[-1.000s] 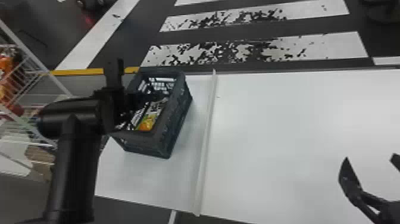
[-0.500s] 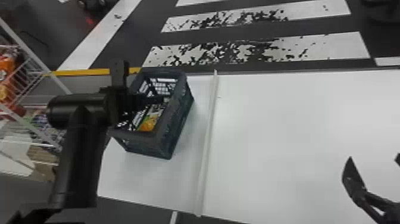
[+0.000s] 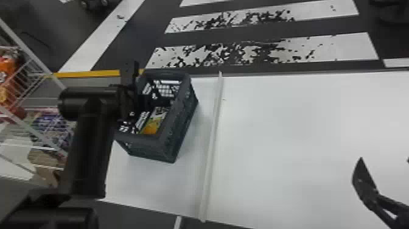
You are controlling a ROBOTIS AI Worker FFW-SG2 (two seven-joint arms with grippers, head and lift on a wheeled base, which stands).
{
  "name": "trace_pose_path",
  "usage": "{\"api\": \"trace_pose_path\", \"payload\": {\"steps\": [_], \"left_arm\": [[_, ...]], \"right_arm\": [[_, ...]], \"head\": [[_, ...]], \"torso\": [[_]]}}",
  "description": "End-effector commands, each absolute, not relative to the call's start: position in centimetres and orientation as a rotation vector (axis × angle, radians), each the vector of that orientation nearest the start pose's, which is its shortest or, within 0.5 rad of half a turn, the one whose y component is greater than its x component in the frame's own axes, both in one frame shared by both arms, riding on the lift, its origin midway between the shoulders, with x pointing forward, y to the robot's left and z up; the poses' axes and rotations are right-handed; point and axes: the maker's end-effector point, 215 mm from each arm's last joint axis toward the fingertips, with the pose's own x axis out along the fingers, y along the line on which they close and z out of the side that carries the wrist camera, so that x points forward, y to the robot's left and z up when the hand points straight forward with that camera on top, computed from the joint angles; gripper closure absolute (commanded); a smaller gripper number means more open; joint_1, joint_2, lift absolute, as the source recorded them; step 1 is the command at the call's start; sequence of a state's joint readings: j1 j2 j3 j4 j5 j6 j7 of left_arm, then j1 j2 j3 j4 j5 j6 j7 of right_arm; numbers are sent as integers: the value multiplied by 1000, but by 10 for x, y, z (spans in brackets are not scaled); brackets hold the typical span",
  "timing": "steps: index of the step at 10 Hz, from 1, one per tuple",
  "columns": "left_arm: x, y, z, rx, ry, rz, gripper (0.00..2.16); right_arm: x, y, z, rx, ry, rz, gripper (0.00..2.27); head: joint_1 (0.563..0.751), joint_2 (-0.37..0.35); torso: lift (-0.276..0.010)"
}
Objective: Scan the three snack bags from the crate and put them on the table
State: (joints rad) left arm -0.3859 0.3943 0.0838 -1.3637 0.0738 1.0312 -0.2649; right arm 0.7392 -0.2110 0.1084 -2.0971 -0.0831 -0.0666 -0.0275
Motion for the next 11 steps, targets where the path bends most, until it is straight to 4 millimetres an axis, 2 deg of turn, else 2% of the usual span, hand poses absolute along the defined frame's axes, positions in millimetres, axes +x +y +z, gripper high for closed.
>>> {"api": "trace_pose_path", "payload": {"steps": [1, 5, 8, 9, 11], "left_arm": [[593, 440, -447, 44, 841, 57, 205], [579, 442, -473, 34, 900, 56, 208], [579, 445, -475, 4, 955, 52, 208], [580, 438, -474, 2, 969, 38, 208], [571, 428, -485, -9, 1016, 31, 205]], "right_arm": [[359, -183, -392, -16, 162, 183, 130], [357, -173, -388, -6, 156, 199, 127], [355, -167, -377, 0, 139, 206, 127], [353, -167, -374, -2, 132, 206, 127], [350, -161, -366, 5, 123, 217, 127]], "head": [[695, 294], [695, 296], [695, 312], [695, 317], [695, 314]], "torso": [[-94], [-94], [-94], [-94], [-94]]}}
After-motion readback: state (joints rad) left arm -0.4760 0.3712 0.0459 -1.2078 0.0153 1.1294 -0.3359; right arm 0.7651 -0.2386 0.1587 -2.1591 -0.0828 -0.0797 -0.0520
